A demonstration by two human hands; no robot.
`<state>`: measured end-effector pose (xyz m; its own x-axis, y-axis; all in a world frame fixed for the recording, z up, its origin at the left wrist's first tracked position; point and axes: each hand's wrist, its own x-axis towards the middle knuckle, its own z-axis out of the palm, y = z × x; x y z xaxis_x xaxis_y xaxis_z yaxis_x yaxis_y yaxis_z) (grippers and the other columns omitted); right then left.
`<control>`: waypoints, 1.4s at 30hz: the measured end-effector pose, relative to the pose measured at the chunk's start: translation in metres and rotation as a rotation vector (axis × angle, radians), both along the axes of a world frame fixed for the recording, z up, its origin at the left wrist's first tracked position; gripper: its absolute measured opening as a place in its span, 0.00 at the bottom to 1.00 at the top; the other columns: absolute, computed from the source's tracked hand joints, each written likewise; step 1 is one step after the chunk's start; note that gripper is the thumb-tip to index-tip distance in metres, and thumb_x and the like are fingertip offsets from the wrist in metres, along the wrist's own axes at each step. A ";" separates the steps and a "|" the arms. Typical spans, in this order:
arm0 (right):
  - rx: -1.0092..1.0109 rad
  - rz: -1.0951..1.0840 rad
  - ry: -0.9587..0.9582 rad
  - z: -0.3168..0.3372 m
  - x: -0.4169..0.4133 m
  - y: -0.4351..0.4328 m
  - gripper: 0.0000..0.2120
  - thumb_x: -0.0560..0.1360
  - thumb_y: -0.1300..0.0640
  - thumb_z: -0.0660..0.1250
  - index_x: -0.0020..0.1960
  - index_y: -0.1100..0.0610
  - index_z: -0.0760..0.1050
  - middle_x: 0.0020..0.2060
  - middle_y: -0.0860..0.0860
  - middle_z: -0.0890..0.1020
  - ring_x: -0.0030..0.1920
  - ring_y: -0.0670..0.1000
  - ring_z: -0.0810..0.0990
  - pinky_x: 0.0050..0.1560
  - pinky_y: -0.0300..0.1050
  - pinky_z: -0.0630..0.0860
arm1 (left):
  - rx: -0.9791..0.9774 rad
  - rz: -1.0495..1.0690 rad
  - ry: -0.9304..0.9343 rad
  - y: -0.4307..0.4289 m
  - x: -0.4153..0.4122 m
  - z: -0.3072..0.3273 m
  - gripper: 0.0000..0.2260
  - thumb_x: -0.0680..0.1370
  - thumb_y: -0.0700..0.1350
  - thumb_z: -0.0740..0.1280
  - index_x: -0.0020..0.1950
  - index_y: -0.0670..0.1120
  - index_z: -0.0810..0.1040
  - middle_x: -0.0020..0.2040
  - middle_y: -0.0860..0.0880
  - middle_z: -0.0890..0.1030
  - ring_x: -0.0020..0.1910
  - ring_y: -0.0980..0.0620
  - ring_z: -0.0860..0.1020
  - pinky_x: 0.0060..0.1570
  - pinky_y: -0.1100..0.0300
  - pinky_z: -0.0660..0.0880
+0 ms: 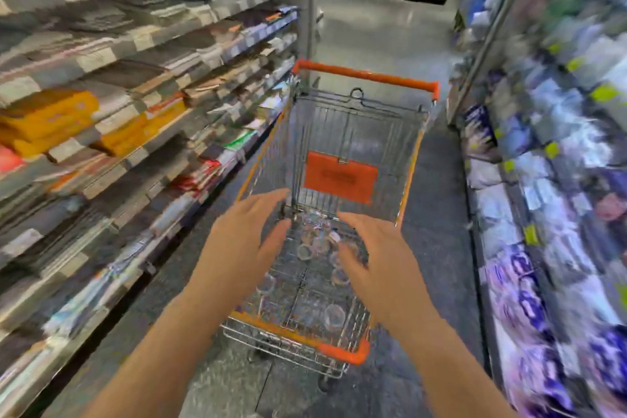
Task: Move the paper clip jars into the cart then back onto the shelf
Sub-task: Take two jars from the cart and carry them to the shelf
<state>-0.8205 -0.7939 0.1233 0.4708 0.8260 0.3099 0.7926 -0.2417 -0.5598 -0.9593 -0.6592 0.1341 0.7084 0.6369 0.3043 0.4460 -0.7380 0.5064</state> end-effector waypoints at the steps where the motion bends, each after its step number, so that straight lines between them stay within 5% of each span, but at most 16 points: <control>1: -0.013 0.001 0.011 -0.007 0.007 0.005 0.18 0.77 0.52 0.62 0.66 0.49 0.71 0.59 0.46 0.77 0.61 0.46 0.69 0.59 0.39 0.63 | -0.002 -0.009 0.005 0.006 0.010 -0.007 0.23 0.76 0.54 0.56 0.70 0.50 0.68 0.65 0.51 0.74 0.64 0.50 0.71 0.60 0.54 0.66; 11: -0.165 -0.175 0.219 -0.074 0.083 0.108 0.21 0.78 0.52 0.62 0.70 0.45 0.64 0.59 0.38 0.69 0.65 0.43 0.64 0.57 0.34 0.58 | -0.061 -0.209 0.231 0.142 0.109 -0.090 0.26 0.78 0.53 0.62 0.75 0.53 0.58 0.71 0.52 0.67 0.68 0.52 0.65 0.65 0.55 0.64; 16: -0.249 -0.280 0.299 -0.128 0.115 0.155 0.23 0.78 0.53 0.62 0.72 0.49 0.63 0.66 0.49 0.71 0.68 0.50 0.64 0.65 0.44 0.64 | -0.106 -0.224 0.293 0.191 0.143 -0.134 0.29 0.77 0.52 0.64 0.75 0.51 0.56 0.72 0.51 0.64 0.69 0.51 0.64 0.65 0.56 0.62; 28: -0.540 -0.573 0.581 -0.318 0.132 0.171 0.30 0.72 0.53 0.70 0.72 0.50 0.62 0.66 0.49 0.72 0.66 0.55 0.67 0.65 0.50 0.66 | -0.289 -0.320 0.710 0.175 0.207 -0.335 0.39 0.73 0.58 0.67 0.76 0.53 0.48 0.75 0.45 0.54 0.72 0.43 0.58 0.66 0.46 0.63; 32: -0.633 -0.668 0.616 -0.364 0.133 0.172 0.36 0.73 0.51 0.69 0.75 0.53 0.56 0.73 0.52 0.62 0.71 0.56 0.60 0.71 0.51 0.58 | -0.362 -0.207 0.742 0.177 0.218 -0.386 0.45 0.69 0.63 0.69 0.76 0.56 0.45 0.76 0.45 0.48 0.73 0.42 0.58 0.68 0.45 0.61; 38: -0.725 -0.781 0.743 -0.420 0.130 0.175 0.44 0.71 0.45 0.70 0.76 0.43 0.45 0.76 0.44 0.46 0.74 0.59 0.52 0.70 0.60 0.61 | -0.376 -0.172 0.914 0.190 0.219 -0.454 0.51 0.65 0.68 0.68 0.72 0.61 0.32 0.76 0.48 0.39 0.68 0.38 0.67 0.55 0.45 0.76; 42: -0.648 -0.832 0.733 -0.444 0.129 0.178 0.40 0.70 0.49 0.73 0.75 0.46 0.53 0.75 0.47 0.49 0.72 0.57 0.55 0.70 0.57 0.63 | -0.297 -0.197 0.983 0.196 0.230 -0.478 0.47 0.67 0.68 0.66 0.74 0.58 0.39 0.75 0.42 0.49 0.58 0.37 0.74 0.46 0.47 0.79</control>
